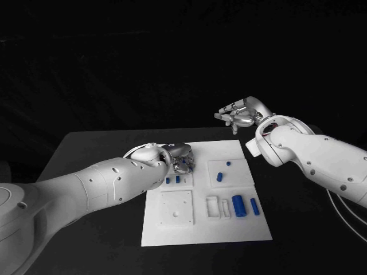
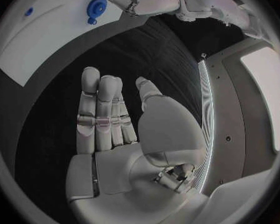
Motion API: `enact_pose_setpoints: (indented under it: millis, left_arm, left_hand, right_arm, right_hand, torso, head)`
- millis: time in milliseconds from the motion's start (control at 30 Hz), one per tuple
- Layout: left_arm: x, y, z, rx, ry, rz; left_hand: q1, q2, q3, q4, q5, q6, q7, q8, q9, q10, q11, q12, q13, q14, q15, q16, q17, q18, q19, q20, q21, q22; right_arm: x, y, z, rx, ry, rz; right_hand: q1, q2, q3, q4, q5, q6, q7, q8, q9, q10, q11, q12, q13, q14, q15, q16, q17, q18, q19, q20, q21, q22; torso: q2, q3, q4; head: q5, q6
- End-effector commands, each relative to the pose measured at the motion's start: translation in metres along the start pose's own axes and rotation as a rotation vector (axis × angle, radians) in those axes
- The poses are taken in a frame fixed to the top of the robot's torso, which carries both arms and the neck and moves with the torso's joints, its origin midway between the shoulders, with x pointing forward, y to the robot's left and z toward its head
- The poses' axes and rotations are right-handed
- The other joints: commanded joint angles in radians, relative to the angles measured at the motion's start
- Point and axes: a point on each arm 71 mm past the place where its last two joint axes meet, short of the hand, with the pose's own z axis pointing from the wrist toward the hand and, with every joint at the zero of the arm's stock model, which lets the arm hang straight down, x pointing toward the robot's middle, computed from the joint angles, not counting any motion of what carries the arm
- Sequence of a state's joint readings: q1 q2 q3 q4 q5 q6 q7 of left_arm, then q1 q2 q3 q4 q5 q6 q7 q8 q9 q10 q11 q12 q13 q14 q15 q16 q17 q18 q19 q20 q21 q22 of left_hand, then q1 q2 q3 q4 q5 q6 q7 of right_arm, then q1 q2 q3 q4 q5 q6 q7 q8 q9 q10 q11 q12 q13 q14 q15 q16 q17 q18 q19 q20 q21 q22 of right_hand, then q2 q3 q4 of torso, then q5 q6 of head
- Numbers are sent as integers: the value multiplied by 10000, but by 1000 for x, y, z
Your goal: Assemble the parts on the task board
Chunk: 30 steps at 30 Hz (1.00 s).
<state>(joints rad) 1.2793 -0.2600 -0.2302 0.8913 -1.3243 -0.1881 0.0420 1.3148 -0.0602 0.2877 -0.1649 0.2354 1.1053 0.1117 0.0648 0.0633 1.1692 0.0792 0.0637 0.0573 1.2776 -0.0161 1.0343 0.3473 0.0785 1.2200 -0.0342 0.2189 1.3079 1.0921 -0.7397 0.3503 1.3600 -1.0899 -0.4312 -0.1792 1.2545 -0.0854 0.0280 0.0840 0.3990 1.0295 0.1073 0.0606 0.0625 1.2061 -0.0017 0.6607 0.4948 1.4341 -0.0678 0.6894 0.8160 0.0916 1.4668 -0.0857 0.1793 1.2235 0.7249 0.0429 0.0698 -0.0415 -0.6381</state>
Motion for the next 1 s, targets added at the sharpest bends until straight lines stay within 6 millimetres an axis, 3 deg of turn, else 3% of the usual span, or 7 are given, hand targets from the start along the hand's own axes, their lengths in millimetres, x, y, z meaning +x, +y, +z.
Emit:
enact_pose_setpoints:
  millis: [33, 400, 700, 1000]
  left_arm:
    - [7, 1, 0, -121, 466, -26]
    - [7, 7, -1, -475, 469, 55]
    - [5, 8, -1, -487, 210, 134]
    - [1, 7, -6, -139, -410, -109]
  left_hand:
    - [45, 143, 83, 25, -61, 136, -12, -18, -4, 183, -19, -59, 4, 22, 5, 136, 21, 123, -7, -10, 155, 244]
    - [429, 417, 218, -154, -40, 282, 13, -18, -2, 356, -54, -56, 5, 21, -47, 276, -65, 190, -249, -75, 843, 265]
    - [699, 659, 319, -391, -182, 753, -91, -4, 13, 1066, -278, -34, 17, 312, -214, 532, -7, 229, -381, -223, 1723, 262]
    - [482, 701, 352, -385, -348, 1125, -193, -10, 28, 1377, -408, -46, 19, 572, -310, 615, 17, 170, -335, -309, 2028, 208]
  right_arm:
    - [1, 1, 0, -118, 51, -4]
    - [1, 1, 0, -120, 51, -5]
    - [1, 2, 0, -136, 43, 2]
    - [1, 2, 0, -152, 22, 7]
  right_hand:
    - [-14, 71, -26, -39, 56, -9, -5, 19, 7, 48, -16, 40, -8, -80, -10, 60, -9, 104, 260, -15, -35, 8]
    - [-14, 71, -26, -39, 56, -9, -5, 19, 7, 48, -16, 40, -8, -80, -10, 60, -9, 104, 260, -15, -35, 8]
    - [-33, 77, -29, -28, 64, 0, -5, 19, 7, 50, -16, 60, -26, -89, -11, 69, -25, 102, 264, -17, -52, 33]
    - [-33, 77, -29, -28, 64, 0, -5, 19, 7, 50, -16, 60, -26, -89, -11, 69, -25, 102, 264, -17, -52, 33]
  torso:
    - [-2, 1, 0]
    - [-10, -8, 1]
    - [-4, -15, 4]
    - [-15, -10, 14]
  head:
    - [-12, -9]
    - [-35, -25]
    - [-21, -16]
    - [-40, -31]
